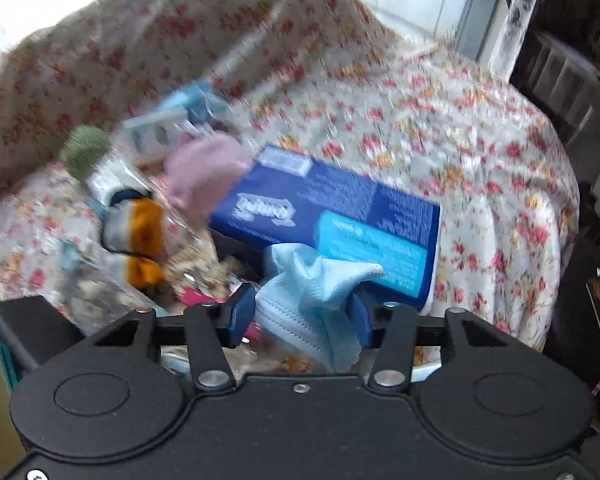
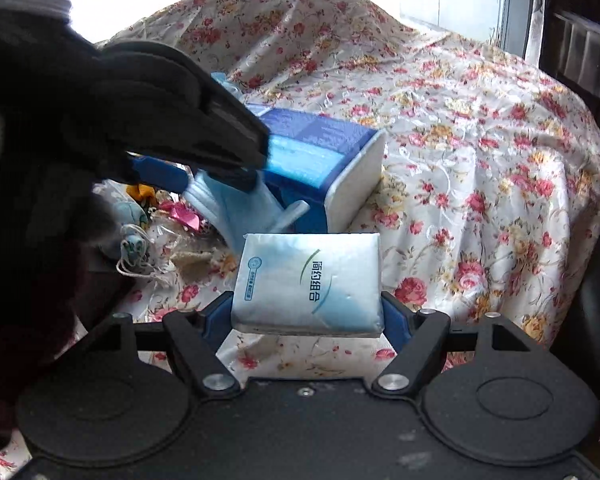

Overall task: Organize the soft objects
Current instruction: 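Carry the blue mask with the left tool into the tin tray while the right tool carries the tissue pack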

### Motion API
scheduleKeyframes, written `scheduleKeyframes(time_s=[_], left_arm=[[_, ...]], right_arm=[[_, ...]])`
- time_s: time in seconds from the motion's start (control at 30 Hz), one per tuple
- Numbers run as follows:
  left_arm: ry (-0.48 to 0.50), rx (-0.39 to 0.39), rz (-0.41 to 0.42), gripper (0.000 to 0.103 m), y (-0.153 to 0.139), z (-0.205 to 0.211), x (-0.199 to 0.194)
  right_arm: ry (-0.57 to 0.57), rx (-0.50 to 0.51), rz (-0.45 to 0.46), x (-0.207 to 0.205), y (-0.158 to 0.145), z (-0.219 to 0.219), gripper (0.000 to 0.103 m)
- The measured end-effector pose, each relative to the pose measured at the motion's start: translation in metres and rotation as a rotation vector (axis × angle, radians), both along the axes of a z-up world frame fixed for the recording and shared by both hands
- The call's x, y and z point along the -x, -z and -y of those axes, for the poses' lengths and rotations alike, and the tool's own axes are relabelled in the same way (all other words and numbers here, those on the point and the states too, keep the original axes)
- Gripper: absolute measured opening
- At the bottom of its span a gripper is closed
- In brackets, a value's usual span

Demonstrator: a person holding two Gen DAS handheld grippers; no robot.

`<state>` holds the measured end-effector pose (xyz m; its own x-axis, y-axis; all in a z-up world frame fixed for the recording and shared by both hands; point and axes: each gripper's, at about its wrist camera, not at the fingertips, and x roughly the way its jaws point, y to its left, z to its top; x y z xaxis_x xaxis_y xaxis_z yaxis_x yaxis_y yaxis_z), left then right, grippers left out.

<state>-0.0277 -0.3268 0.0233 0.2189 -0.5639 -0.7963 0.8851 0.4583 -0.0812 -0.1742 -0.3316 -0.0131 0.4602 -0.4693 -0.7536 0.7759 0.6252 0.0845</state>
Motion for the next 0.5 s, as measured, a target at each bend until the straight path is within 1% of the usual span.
scheduleKeyframes(time_s=[0.03,0.1,0.23,0.33,0.4,0.43,0.47,0.5], left_arm=[[-0.005,0.016,0.005,0.042,-0.006,-0.005,-0.001],[-0.023,0.054,0.010,0.042,-0.021,-0.021,-0.004],[-0.090,0.126,0.040,0.042,-0.048,-0.053,-0.019],[-0.154,0.159,0.042,0.042,-0.060,-0.079,-0.036],[-0.196,0.159,0.066,0.043,-0.064,-0.091,-0.043],[-0.207,0.153,0.076,0.046,-0.063,-0.095,-0.045],[-0.209,0.145,0.081,0.052,-0.062,-0.097,-0.044],[-0.205,0.143,0.083,0.057,-0.060,-0.098,-0.043]], right_arm=[[-0.002,0.008,0.001,-0.001,-0.003,-0.001,0.075],[-0.008,0.025,0.005,-0.005,-0.009,-0.004,0.075],[-0.036,0.060,0.021,-0.017,-0.026,-0.011,0.075],[-0.061,0.081,0.030,-0.025,-0.034,-0.017,0.075],[-0.071,0.095,0.027,-0.030,-0.038,-0.023,0.075],[-0.073,0.093,0.028,-0.031,-0.039,-0.024,0.075],[-0.075,0.084,0.030,-0.029,-0.038,-0.024,0.075],[-0.077,0.072,0.032,-0.028,-0.038,-0.024,0.075]])
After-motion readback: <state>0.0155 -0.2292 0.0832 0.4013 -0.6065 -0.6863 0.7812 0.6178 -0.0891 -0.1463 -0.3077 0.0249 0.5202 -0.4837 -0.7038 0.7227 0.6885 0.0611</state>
